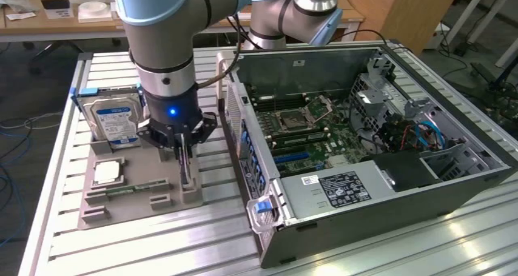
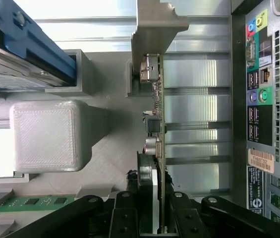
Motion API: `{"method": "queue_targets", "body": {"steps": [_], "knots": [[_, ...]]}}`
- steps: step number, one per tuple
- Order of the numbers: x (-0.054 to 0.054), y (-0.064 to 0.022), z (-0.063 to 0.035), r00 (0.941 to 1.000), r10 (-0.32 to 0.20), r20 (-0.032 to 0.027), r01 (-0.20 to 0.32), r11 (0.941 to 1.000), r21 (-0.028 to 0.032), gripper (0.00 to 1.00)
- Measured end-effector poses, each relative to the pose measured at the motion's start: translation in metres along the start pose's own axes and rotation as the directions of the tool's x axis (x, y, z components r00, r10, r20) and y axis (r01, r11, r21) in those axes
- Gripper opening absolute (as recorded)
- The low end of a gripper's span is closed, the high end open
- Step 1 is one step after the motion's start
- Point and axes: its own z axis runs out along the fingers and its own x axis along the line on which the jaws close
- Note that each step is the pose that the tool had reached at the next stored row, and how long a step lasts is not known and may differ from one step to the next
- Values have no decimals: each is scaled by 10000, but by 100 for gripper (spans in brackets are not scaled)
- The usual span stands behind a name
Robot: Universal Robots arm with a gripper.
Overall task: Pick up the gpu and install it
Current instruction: 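Pick up the gpu and move the gpu toward the slot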
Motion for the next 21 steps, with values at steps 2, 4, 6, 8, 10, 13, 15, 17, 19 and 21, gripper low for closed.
{"method": "queue_targets", "body": {"steps": [2,4,6,8,10,13,15,17,19,21], "knots": [[-1,1,-30,10000,0,-8,0,10000,-4,28],[-2,1,-50,10000,1,-13,-1,10000,-28,28],[-2,2,-68,10000,2,-16,-2,10000,-61,28],[-2,3,-92,10000,3,-16,-3,10000,-81,28],[-3,3,-115,10000,3,-17,-3,10000,-93,28],[-3,4,-142,10000,4,-17,-4,9999,-104,28],[-4,5,-159,10000,3,-18,-4,9999,-112,28],[-4,6,-178,10000,4,-19,-4,9999,-120,28],[-5,6,-199,10000,4,-21,-5,9999,-126,28],[-6,7,-215,10000,4,-28,-5,9999,-129,28]]}}
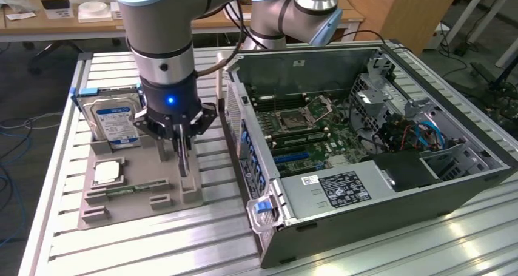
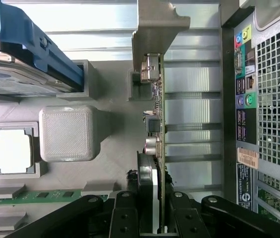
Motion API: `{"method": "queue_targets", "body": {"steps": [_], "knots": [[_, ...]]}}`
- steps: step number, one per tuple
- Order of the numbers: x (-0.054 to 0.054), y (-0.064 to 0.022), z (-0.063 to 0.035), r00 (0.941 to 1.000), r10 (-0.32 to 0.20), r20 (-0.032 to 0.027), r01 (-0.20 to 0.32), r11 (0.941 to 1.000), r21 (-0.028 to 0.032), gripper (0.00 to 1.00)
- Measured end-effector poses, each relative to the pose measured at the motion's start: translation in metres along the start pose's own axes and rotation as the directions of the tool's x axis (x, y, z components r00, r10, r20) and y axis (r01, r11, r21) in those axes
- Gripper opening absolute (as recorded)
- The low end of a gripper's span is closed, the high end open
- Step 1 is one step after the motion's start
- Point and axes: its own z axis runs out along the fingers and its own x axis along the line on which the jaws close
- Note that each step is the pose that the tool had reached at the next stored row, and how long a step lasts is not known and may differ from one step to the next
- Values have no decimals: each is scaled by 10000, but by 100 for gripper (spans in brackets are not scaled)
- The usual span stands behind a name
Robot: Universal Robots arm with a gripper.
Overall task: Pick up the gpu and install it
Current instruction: 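Pick up the gpu and move the gpu toward the slot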
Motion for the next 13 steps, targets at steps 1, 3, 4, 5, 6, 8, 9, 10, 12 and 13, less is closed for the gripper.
{"method": "queue_targets", "body": {"steps": [1,3,4,5,6,8,9,10,12,13], "knots": [[0,0,-9,10000,0,-4,0,10000,1,28],[0,2,-29,10000,1,-8,-1,10000,0,28],[-1,2,-44,10000,1,-9,-1,10000,0,28],[-1,3,-59,10000,1,-11,-1,10000,-2,28],[-2,4,-73,10000,1,-12,-1,10000,-5,28],[-2,4,-91,10000,1,-11,-1,10000,-15,28],[-2,5,-98,10000,1,-12,-1,10000,-17,28],[-2,5,-105,10000,1,-12,-1,10000,-17,28],[-3,6,-116,10000,1,-13,-1,10000,-18,28],[-3,6,-119,10000,1,-12,-1,10000,-19,28]]}}
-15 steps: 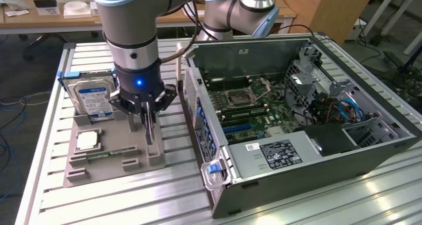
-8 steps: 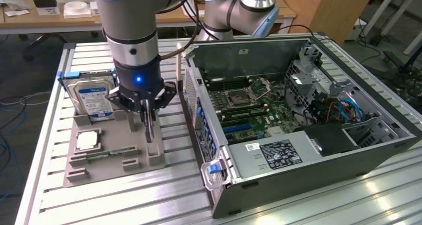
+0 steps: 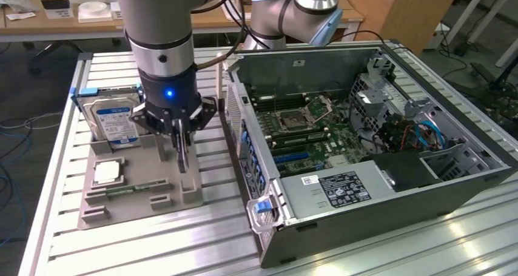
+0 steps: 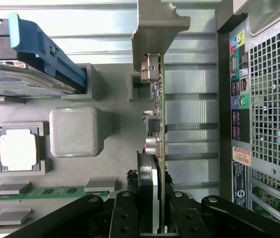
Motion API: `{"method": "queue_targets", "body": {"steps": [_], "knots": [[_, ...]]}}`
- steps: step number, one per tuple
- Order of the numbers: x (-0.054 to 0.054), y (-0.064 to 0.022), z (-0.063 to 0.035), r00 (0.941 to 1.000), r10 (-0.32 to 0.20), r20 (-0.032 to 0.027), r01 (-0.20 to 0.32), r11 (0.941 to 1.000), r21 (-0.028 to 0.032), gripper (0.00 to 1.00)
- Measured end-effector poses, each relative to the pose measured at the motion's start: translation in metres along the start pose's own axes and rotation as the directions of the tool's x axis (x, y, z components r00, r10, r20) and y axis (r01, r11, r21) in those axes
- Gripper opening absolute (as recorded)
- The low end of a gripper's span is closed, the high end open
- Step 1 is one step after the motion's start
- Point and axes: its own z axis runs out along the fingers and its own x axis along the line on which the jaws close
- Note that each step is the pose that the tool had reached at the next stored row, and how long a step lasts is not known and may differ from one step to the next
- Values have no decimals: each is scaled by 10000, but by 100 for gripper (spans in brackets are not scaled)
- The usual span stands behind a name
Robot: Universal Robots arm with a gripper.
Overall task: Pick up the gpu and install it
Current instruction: 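Pick up the gpu and move the gpu toward the slot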
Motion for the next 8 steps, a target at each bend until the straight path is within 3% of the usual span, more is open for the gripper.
{"method": "queue_targets", "body": {"steps": [8], "knots": [[0,2,-36,10000,0,-2,0,10000,-1,28]]}}
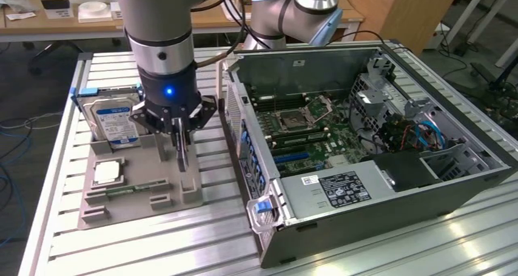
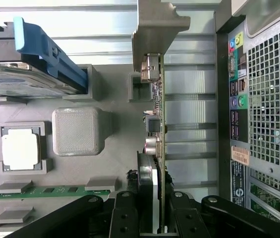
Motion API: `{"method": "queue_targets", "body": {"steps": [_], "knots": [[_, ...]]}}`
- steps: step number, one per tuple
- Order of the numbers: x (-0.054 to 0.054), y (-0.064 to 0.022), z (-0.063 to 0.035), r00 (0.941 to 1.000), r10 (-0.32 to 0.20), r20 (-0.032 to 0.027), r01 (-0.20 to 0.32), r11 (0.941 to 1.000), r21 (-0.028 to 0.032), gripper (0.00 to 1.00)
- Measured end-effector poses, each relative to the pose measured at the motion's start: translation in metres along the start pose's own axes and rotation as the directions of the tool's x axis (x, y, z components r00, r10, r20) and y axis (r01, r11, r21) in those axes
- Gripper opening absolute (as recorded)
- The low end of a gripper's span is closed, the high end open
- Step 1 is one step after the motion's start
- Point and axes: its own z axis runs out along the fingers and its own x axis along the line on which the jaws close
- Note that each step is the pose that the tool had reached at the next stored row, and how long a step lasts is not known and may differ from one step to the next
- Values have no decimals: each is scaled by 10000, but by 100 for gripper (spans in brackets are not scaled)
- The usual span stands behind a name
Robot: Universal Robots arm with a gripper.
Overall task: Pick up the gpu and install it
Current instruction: 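Pick up the gpu and move the gpu toward the slot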
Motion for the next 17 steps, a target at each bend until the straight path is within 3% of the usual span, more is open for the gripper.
{"method": "queue_targets", "body": {"steps": [17], "knots": [[-2,7,-121,10000,0,-11,0,10000,-5,28]]}}
